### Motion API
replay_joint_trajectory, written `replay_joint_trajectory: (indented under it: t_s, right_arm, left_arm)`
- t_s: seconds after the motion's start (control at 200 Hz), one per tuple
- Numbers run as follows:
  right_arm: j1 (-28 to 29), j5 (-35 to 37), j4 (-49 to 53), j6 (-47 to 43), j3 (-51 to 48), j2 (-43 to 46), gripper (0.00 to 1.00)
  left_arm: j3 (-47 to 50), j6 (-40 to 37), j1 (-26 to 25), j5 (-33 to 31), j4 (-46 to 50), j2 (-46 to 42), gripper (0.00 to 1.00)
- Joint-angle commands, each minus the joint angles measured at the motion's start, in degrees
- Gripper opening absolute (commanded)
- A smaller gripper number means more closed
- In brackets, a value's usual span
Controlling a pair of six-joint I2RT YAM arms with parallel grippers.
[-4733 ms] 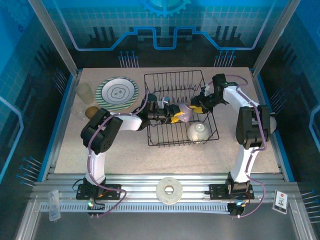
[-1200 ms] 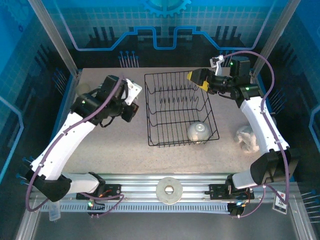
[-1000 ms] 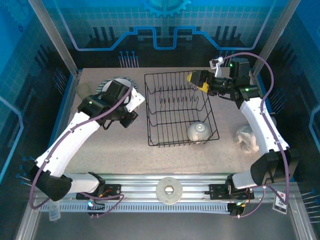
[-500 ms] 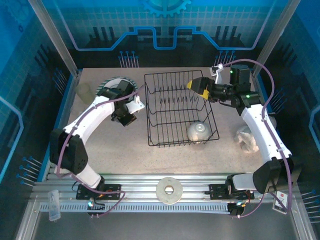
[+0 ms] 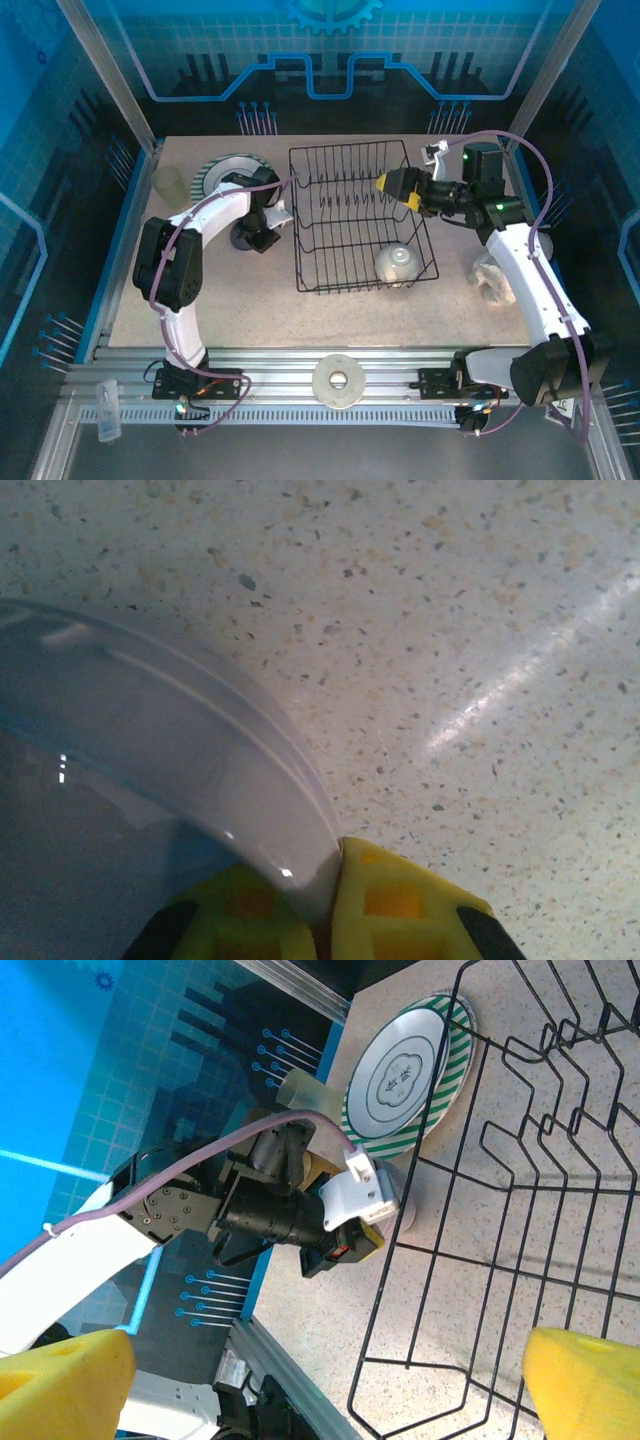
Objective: Unload the mixed dishes from the dish rack
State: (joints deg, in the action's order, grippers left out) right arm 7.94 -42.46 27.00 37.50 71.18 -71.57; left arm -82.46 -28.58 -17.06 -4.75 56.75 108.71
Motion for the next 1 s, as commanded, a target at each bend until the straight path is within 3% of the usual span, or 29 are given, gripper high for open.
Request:
replay_joint_trajectory:
  t_s: [0.0,0.395,0.555,0.996]
  right_arm:
    - [0.68,0.19,0.98,-0.58,-1.19,1.87,1.00]
    - [0.58,1.50,2.61,-0.84,-1.91,4.13,1.00]
    - [0.39,1.88,2.71,-0.76,-2.36,4.51,1.00]
    - [0.09,2.19,2.25,-0.83,-1.83,3.24,1.00]
  left_arm:
    - [-2.51,2.12,0.27,-1.25,-0.50,0.72,0.00]
    - [-5.33,4.84,0.54,-0.67,0.55,4.32,0.00]
    - [-5.19,6.23,0.54,-0.02,-0.14,3.50,0.19]
    - [-5.59,8.60,0.19,1.10,-0.87,-0.63,0.42]
